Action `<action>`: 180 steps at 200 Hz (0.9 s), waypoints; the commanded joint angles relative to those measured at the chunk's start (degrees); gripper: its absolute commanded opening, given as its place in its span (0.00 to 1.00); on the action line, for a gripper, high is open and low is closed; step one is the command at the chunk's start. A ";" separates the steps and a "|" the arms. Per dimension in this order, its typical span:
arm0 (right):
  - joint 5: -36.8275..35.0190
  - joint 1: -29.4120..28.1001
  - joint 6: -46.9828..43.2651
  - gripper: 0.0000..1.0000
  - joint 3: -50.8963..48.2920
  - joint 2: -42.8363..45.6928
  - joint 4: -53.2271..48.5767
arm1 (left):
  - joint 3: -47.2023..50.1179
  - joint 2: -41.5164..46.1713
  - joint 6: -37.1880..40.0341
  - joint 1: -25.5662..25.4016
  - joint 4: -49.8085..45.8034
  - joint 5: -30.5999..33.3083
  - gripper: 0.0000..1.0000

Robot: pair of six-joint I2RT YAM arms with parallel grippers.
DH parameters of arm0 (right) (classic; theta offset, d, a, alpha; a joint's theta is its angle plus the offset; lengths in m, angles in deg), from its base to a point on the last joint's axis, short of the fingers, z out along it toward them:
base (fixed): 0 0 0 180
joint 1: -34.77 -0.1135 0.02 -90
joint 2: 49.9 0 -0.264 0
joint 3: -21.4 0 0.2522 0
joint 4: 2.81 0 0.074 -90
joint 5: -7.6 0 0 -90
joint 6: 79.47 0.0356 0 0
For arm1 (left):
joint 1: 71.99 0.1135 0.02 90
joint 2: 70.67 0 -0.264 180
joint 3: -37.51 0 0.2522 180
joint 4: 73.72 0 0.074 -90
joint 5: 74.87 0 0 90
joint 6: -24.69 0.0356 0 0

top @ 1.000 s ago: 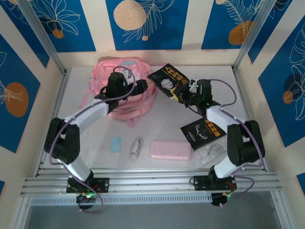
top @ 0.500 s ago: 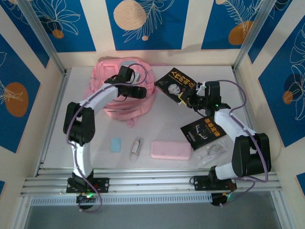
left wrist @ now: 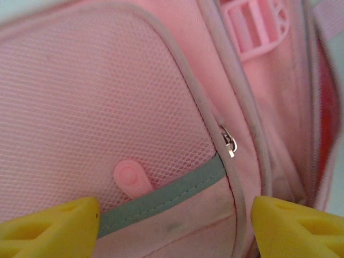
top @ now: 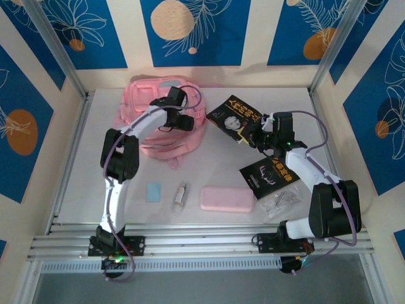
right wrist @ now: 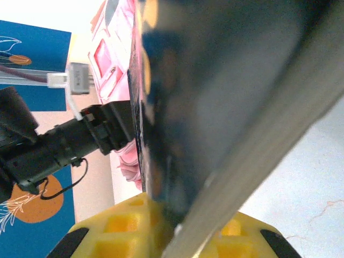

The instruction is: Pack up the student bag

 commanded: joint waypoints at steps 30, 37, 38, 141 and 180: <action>1.15 0.13 -0.13 0.00 -1.22 2.49 4.75 | -4.09 -5.04 2.43 -2.34 -4.65 3.56 0.77; 1.15 0.16 -0.05 0.00 -1.21 2.53 4.75 | -4.54 -5.89 2.78 -2.43 -5.26 4.79 0.77; 1.15 0.18 -0.09 0.00 -1.22 2.56 4.76 | -4.61 -5.96 2.82 -2.43 -5.31 4.97 0.77; 0.59 0.19 -2.95 0.00 -0.70 4.73 2.65 | -5.62 -6.26 3.17 -2.29 -7.88 -2.59 0.00; -0.77 0.15 -5.24 0.00 0.56 6.85 -1.19 | -13.16 0.10 -0.47 -2.34 -12.75 -7.13 0.00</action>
